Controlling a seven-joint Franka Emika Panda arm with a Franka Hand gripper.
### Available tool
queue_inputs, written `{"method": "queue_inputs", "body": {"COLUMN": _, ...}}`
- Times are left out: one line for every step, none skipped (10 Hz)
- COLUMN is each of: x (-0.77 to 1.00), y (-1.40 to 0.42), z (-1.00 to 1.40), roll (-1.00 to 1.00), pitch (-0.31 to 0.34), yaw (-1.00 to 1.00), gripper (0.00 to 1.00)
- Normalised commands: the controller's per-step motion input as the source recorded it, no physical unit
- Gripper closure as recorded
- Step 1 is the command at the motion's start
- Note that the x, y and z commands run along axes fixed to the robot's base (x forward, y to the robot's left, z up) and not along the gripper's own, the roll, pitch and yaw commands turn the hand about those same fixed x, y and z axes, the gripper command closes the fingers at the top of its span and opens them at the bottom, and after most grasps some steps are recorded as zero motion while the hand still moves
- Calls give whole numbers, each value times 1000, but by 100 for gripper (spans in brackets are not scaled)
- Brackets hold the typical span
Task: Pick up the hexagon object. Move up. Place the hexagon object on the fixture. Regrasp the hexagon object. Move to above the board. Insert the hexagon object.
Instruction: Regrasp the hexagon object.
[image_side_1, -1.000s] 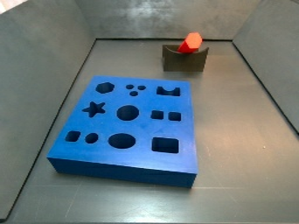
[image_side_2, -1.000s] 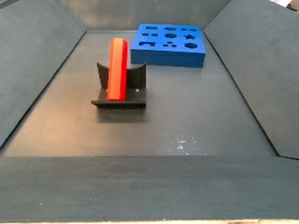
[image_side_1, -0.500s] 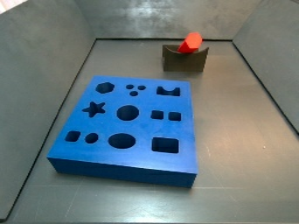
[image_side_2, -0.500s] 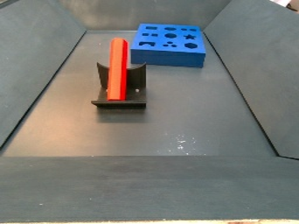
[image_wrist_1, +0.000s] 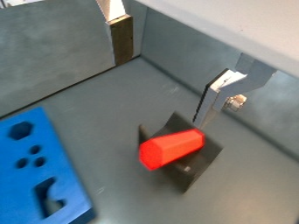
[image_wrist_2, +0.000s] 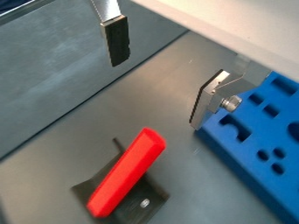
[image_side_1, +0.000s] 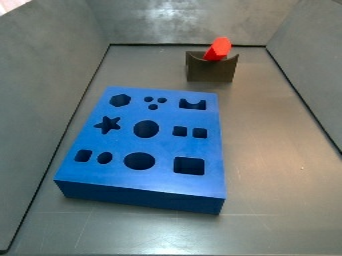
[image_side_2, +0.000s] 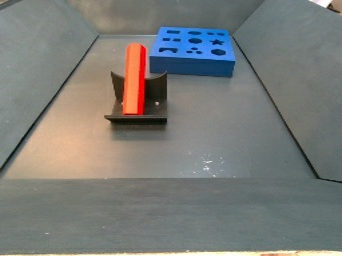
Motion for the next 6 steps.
{"method": "queue_inputs", "body": {"x": 64, "y": -29, "z": -13, "roll": 1000, "pitch": 83, "yaw": 26, "gripper": 0}}
{"method": "queue_inputs", "body": {"x": 74, "y": -30, "z": -13, "roll": 1000, "pitch": 95, "yaw": 30, "gripper": 0}}
{"method": "queue_inputs", "body": {"x": 87, "y": -35, "z": -13, "roll": 1000, "pitch": 108, "yaw": 35, "gripper": 0}}
{"method": "queue_inputs", "body": {"x": 101, "y": -37, "z": -14, "roll": 1000, "pitch": 123, "yaw": 43, "gripper": 0}}
{"method": "queue_inputs", "body": {"x": 116, "y": -43, "z": -10, "roll": 1000, "pitch": 146, "yaw": 54, "gripper": 0}}
{"method": "queue_inputs", "body": {"x": 128, "y": -46, "z": -10, "roll": 1000, "pitch": 166, "yaw": 67, "gripper": 0}}
